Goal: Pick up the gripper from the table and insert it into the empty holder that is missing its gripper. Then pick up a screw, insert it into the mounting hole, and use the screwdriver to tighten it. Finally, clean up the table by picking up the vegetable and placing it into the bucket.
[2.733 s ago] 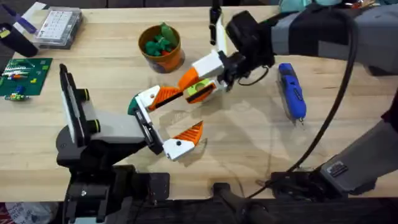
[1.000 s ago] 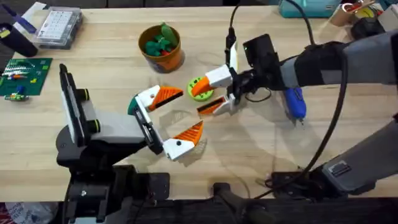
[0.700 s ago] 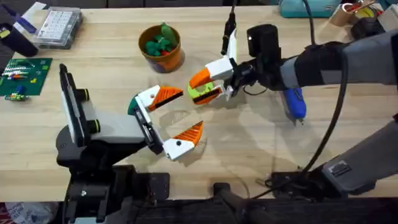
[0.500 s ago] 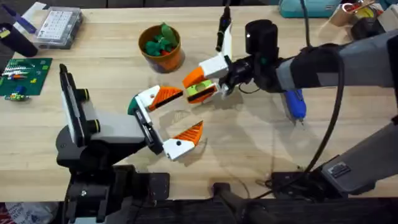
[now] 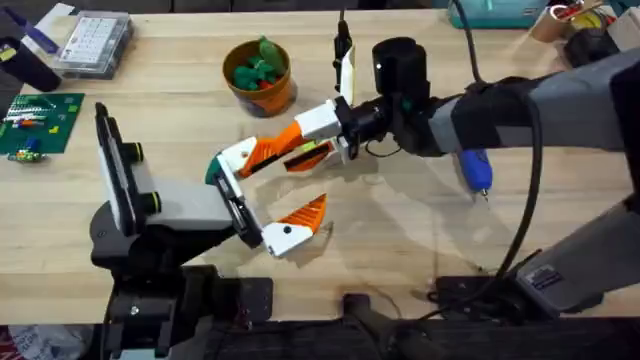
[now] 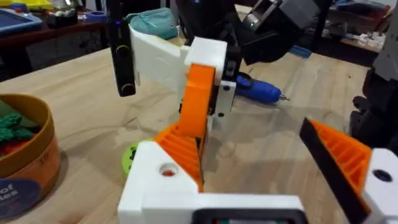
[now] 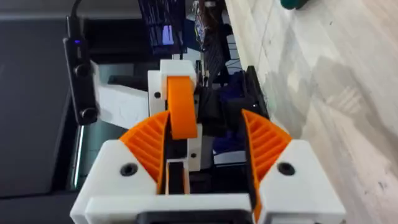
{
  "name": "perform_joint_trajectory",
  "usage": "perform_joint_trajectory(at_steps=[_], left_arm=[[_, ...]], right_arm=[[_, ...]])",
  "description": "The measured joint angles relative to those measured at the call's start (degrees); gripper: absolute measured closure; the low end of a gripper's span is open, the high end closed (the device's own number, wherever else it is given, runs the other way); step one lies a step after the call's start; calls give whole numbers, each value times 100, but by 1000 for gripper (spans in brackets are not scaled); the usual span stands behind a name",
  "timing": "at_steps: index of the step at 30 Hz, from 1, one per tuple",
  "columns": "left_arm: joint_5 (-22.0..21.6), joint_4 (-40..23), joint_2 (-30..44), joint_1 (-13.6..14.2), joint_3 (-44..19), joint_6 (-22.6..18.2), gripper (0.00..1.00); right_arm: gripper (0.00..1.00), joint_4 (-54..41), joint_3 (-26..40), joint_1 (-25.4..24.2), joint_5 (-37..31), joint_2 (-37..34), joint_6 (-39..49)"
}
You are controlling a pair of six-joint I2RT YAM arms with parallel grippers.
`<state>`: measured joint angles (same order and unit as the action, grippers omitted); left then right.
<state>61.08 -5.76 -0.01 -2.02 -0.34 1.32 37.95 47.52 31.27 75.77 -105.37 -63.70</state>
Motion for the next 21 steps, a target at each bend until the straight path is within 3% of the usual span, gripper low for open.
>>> perform_joint_trajectory(at_steps=[9,11,15,16,21], left_arm=[[-14,1,0,0,0,0,15],[-4,0,2,0,0,4,15],[-18,-3,4,-1,0,73,14],[-24,-1,5,-3,0,84,14],[-23,0,4,-4,0,87,14]], right_arm=[[417,142,30,0,-160,-1,-80],[537,261,53,0,-198,0,-132],[916,372,149,0,-151,3,-246],[971,383,174,-3,-136,7,-264],[992,366,193,-9,-116,11,-319]])
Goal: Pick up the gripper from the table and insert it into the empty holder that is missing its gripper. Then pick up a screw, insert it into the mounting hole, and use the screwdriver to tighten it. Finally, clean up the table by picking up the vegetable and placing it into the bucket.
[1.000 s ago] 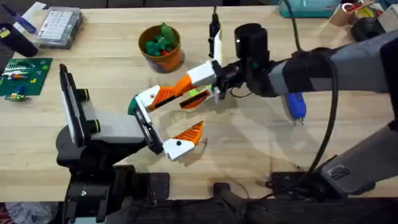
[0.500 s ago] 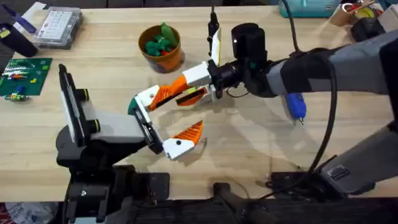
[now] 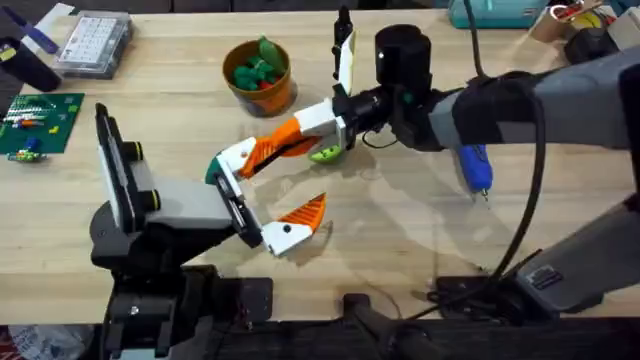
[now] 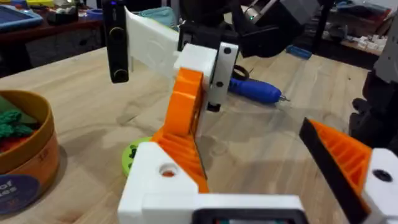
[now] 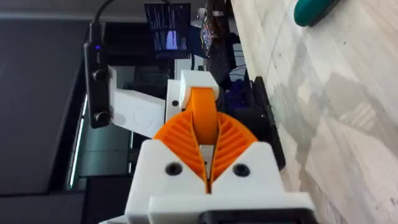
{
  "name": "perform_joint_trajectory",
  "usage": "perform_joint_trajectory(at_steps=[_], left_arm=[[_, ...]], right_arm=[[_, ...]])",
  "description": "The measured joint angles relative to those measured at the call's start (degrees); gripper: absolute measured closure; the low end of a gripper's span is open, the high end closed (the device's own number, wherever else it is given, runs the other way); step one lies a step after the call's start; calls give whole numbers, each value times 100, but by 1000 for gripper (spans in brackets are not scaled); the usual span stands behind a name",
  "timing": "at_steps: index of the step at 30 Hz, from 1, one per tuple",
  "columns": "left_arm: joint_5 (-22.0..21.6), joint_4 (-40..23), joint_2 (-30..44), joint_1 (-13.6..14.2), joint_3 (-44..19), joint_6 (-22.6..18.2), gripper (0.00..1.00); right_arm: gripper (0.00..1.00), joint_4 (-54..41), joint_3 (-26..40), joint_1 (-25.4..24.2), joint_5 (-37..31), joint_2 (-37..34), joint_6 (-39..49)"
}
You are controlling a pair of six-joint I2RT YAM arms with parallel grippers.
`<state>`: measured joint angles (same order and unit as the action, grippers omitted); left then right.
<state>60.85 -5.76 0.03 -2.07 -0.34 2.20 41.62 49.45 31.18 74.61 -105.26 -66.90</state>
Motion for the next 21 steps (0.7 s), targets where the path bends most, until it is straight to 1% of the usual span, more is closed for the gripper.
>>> perform_joint_trajectory(at_steps=[7,14,16,18,21], left_arm=[[-12,0,0,0,0,7,14],[-82,9,0,-13,2,65,14],[-84,11,2,-12,2,85,14],[-60,11,0,-11,2,82,14],[-59,15,0,-11,2,5,14]], right_arm=[[993,-1,0,7,-42,-1,-130],[993,14,-7,57,-223,7,-275],[994,76,-99,72,-340,81,-337],[994,338,-293,87,-497,202,-420],[994,1205,-669,119,-804,306,-668]])
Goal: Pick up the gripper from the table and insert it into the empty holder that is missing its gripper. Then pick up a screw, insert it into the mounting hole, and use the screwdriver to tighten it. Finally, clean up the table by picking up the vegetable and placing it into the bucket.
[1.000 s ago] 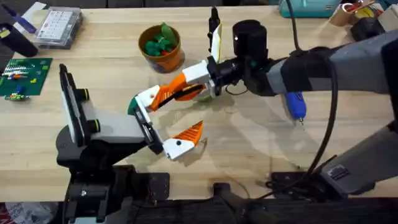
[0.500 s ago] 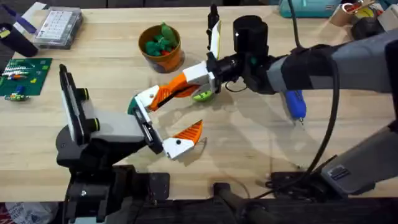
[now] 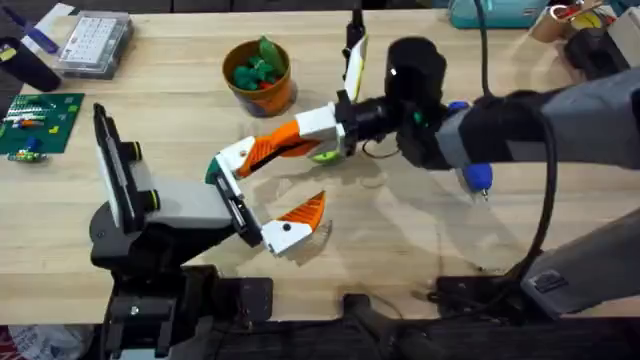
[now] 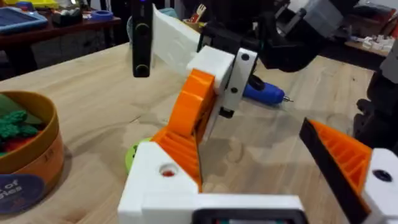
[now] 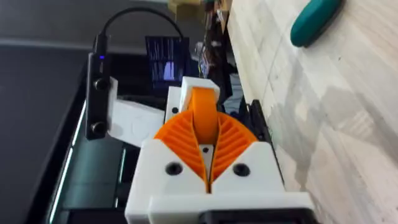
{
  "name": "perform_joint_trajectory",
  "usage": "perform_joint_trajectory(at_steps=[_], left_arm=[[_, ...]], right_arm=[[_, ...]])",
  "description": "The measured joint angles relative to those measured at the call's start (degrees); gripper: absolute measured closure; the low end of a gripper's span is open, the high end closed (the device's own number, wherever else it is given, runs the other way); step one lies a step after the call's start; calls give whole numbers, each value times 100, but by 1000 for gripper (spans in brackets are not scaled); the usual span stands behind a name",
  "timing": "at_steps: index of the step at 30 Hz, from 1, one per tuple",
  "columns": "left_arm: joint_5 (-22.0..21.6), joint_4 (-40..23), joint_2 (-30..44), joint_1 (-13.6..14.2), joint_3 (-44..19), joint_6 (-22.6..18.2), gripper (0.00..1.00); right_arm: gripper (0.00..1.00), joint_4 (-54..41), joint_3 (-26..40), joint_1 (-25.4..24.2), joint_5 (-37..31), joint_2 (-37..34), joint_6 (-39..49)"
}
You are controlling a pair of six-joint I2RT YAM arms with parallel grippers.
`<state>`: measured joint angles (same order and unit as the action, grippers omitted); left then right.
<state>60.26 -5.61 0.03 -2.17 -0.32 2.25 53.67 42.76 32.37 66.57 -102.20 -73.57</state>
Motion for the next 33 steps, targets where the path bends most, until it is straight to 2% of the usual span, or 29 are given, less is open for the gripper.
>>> perform_joint_trajectory(at_steps=[4,12,22,24,29,33], left_arm=[[-14,0,0,0,0,-29,14],[-231,22,0,-51,0,-17,14],[-296,28,0,-55,0,-7,15],[-296,28,0,-55,0,-9,14],[-291,28,0,-55,0,-10,14],[-250,26,0,-54,0,-12,14]], right_arm=[[994,571,-277,79,-306,10,-251],[994,647,-293,344,-867,25,-333],[989,662,-293,384,-999,24,-332],[946,660,-293,389,-1000,25,-332],[916,658,-293,391,-1001,25,-330],[821,634,-293,415,-1017,25,-311]])
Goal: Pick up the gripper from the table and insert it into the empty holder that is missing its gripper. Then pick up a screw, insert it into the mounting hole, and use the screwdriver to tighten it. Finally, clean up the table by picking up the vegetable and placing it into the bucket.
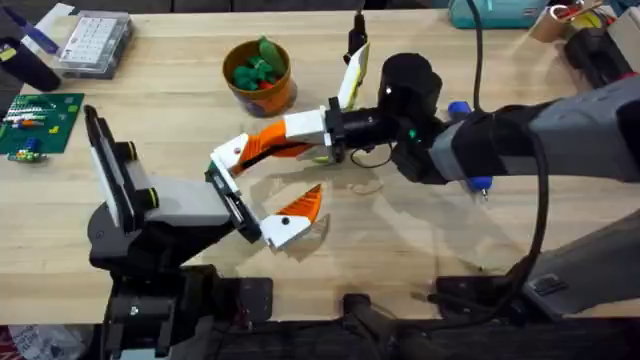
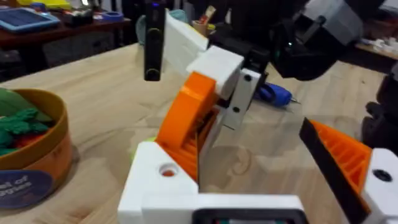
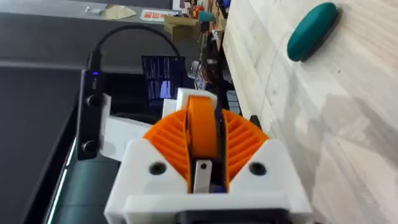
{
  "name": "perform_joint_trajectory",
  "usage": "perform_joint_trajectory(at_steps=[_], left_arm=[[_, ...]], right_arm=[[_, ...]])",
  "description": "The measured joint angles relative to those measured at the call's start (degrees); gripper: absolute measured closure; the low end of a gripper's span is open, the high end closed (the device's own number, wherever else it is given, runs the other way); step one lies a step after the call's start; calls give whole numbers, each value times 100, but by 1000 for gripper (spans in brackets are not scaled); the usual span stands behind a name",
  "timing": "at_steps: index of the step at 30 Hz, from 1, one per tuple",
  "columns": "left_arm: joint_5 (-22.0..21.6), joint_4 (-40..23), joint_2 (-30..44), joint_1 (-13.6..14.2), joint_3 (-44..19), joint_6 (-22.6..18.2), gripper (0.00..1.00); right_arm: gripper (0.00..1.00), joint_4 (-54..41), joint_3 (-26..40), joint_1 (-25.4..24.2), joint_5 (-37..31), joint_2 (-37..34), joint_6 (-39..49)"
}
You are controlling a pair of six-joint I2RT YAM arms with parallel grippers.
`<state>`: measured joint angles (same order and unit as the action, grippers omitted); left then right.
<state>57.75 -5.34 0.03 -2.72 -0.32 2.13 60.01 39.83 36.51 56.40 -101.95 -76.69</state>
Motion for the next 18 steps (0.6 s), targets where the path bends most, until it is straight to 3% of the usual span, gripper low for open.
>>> perform_joint_trajectory(at_steps=[3,12,18], left_arm=[[109,-9,0,29,0,-18,14],[256,-26,0,61,0,-20,15],[269,-28,0,59,0,-22,15]], right_arm=[[757,-28,-2,49,-20,-2,0],[746,-36,-4,87,-21,-2,0],[689,-26,-4,69,29,-2,0]])
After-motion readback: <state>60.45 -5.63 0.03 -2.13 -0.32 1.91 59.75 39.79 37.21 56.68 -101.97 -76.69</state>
